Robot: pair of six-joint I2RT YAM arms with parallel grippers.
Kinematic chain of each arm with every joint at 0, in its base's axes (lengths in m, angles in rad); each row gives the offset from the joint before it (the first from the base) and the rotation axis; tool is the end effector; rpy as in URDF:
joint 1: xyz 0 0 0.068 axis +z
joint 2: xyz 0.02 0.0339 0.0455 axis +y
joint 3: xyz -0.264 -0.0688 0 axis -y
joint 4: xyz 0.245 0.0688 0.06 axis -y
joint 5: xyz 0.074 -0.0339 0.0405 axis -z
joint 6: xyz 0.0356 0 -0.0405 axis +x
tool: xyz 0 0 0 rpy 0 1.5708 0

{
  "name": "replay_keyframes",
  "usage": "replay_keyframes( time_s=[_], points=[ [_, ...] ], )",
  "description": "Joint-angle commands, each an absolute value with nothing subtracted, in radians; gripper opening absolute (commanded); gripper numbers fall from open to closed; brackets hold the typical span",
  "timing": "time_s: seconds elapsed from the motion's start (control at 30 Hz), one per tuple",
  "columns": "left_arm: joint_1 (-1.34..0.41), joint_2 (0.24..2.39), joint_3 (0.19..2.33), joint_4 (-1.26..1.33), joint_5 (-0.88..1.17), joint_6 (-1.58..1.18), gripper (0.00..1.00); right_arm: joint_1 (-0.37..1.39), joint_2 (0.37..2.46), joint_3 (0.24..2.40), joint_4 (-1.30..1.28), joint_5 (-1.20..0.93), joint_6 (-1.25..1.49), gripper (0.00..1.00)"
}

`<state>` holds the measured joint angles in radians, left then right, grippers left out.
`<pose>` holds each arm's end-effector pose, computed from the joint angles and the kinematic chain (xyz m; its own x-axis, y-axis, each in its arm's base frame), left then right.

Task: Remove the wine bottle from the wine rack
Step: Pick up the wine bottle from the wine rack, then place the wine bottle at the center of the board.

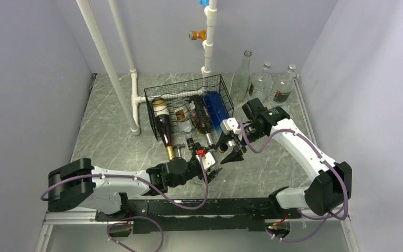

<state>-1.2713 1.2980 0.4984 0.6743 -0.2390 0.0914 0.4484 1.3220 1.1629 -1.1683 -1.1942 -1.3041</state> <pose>0.0878 -0.2559 0.2203 0.0417 0.1656 -0.9853 0.8588 0.4980 0.1200 0.1906 0.1284 0.3053 0.1181 -0.3369 -0.9341 -0.9389 -0.3441 0.0054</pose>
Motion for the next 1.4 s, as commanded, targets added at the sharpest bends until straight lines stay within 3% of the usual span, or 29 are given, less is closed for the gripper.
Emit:
replay_keyframes(
  time_s=[0.0,0.17,0.27,0.33,0.4,0.7,0.87,1.37],
  points=[
    [-1.279,1.305,0.477,0.624,-0.226,0.064,0.31,0.448,1.310,1.139,-1.071,-1.279,-1.287,0.60],
    [-1.279,1.309,0.480,0.627,-0.222,0.062,0.31,0.439,1.303,1.133,-1.066,-1.314,-1.292,0.51],
    [-1.279,1.306,0.479,0.629,-0.220,0.059,0.32,0.435,1.302,1.128,-1.068,-1.325,-1.303,0.39],
    [-1.279,1.303,0.482,0.628,-0.218,0.056,0.33,0.433,1.301,1.127,-1.082,-1.332,-1.321,0.25],
    [-1.279,1.297,0.487,0.623,-0.208,0.051,0.38,0.427,1.302,1.127,-1.099,-1.338,-1.346,0.00],
    [-1.279,1.257,0.506,0.612,-0.174,0.008,0.82,0.365,1.228,1.118,-1.160,-1.379,-1.393,0.00],
    [-1.279,1.213,0.516,0.606,-0.146,0.006,0.99,0.332,1.199,1.125,-1.163,-1.386,-1.336,0.00],
    [-1.279,1.024,0.498,0.504,-0.194,0.018,0.99,0.229,1.150,1.187,-1.332,-1.296,-1.374,0.00]
  ],
)
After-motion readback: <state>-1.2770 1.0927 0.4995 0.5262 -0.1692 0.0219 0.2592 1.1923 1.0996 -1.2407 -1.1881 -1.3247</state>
